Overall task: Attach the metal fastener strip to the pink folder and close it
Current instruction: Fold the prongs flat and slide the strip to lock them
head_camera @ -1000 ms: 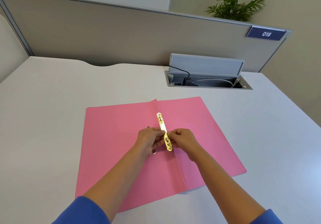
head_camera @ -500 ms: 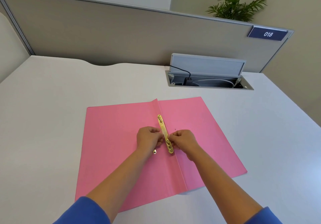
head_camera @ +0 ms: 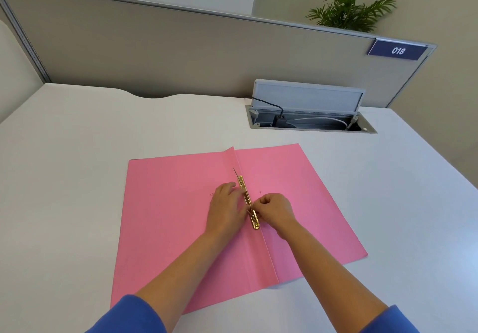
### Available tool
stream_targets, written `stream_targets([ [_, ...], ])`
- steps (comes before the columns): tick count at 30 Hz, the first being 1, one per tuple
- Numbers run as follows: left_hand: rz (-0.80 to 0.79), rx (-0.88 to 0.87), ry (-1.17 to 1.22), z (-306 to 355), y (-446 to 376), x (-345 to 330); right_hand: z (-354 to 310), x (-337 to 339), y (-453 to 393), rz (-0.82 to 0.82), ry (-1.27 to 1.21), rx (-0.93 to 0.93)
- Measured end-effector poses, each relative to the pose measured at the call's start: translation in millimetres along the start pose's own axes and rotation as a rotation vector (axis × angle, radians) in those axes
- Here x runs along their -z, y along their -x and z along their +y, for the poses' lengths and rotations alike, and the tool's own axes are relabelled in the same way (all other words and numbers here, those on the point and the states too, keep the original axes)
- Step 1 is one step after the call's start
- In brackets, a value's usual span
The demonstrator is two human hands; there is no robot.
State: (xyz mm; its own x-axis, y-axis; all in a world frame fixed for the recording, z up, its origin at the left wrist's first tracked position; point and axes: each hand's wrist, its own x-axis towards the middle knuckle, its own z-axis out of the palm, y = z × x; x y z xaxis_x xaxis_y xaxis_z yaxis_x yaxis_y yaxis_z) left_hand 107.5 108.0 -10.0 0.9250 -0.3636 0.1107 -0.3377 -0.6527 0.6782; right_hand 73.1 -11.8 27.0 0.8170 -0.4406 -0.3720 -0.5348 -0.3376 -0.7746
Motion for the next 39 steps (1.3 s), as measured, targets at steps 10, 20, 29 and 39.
stream_targets([
  [10, -0.039, -0.161, -0.128, -9.2, 6.1, -7.1, 6.2, 1.3, -4.5, -0.029, 0.015, -0.006],
  [20, -0.100, -0.164, -0.291, -17.9, 8.5, -11.8, 4.6, 18.4, -1.2, -0.279, -0.080, -0.051],
  [29, -0.128, -0.148, -0.309, -19.3, 9.2, -11.6, 10.9, 15.5, 15.5, -0.207, -0.134, -0.101],
  [39, -0.139, -0.146, -0.326, -20.4, 8.1, -11.2, 22.2, 4.3, 26.8, -0.005, 0.030, 0.092],
])
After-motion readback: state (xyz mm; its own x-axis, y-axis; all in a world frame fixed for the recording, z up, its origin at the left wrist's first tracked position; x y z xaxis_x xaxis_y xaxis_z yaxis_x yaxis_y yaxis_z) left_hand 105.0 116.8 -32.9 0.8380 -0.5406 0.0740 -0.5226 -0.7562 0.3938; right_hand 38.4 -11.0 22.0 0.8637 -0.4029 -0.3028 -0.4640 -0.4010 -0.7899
